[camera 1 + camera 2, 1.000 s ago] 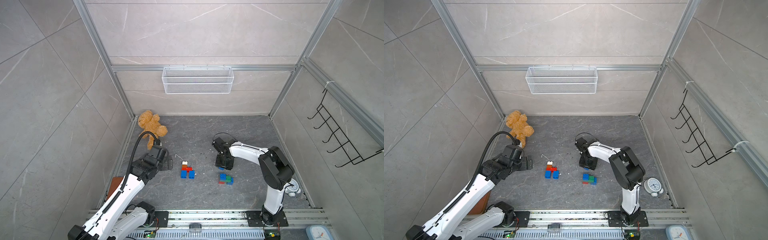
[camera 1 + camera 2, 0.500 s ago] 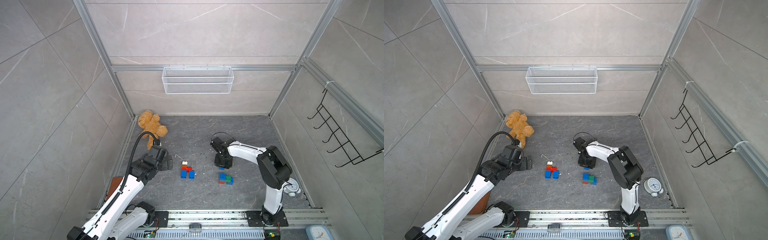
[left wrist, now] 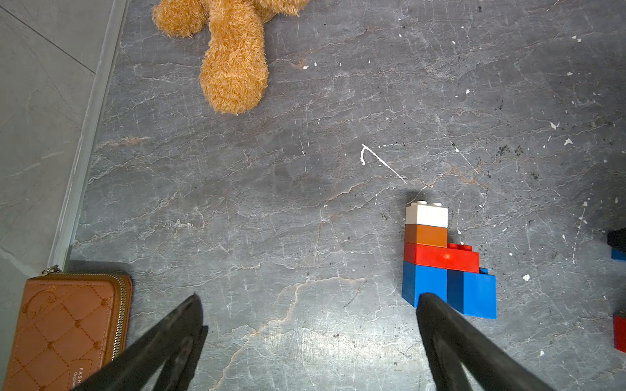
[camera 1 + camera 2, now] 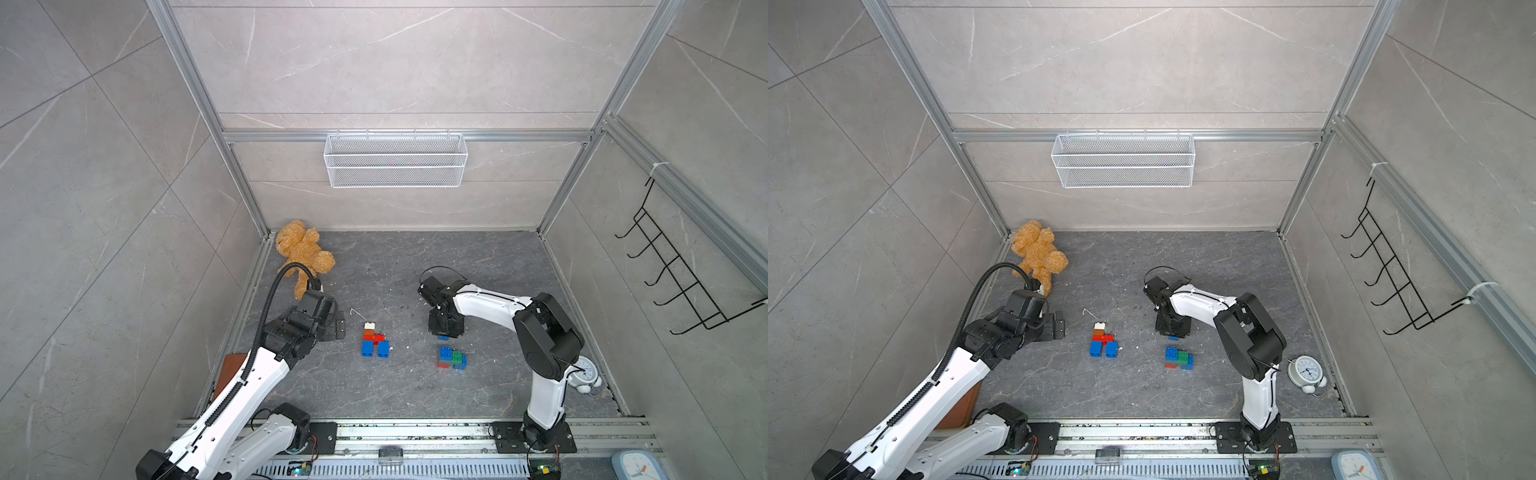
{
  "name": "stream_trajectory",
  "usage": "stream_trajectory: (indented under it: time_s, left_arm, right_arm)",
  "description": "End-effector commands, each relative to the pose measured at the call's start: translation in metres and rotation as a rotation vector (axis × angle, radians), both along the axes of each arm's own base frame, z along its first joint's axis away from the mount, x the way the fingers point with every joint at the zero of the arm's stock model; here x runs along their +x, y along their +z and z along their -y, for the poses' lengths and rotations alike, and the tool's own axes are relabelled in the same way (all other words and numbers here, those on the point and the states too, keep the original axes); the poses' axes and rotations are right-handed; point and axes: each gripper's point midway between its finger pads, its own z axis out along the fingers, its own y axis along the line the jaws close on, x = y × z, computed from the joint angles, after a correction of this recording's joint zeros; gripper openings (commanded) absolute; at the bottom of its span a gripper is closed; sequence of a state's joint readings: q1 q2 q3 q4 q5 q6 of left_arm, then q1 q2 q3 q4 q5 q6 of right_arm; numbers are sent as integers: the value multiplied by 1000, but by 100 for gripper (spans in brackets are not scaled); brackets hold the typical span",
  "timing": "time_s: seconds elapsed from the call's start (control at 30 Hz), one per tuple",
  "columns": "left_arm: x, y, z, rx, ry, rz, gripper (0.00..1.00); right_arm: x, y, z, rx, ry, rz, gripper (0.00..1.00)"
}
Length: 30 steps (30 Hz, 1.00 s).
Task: Assemble the letter h with lego
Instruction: Pick up the lego brick from the center of the board, then assemble the lego brick with the lego brick.
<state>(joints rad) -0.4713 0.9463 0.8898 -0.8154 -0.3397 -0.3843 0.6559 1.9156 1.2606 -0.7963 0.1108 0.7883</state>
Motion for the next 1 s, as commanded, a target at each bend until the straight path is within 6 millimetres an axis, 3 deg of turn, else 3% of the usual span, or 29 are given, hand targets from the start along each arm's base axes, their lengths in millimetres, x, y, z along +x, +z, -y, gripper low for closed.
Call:
stream_trajectory:
  time_s: [0.0, 0.23, 0.7, 0.97]
  left_arm:
    - [3, 6, -3, 26, 0, 11, 100]
    - [4, 5, -5, 38, 8, 8, 100]
    - [5, 7, -5, 36, 7, 15, 100]
    - [5, 5, -3, 35, 2, 3, 100]
  right_arm:
    - [-15, 6, 14, -72, 34, -19, 14]
    - [-17, 22, 16, -67, 61, 1, 0]
    - [-21, 63, 16, -73, 87, 54, 0]
    - [-27, 107, 16, -59, 105, 114, 0]
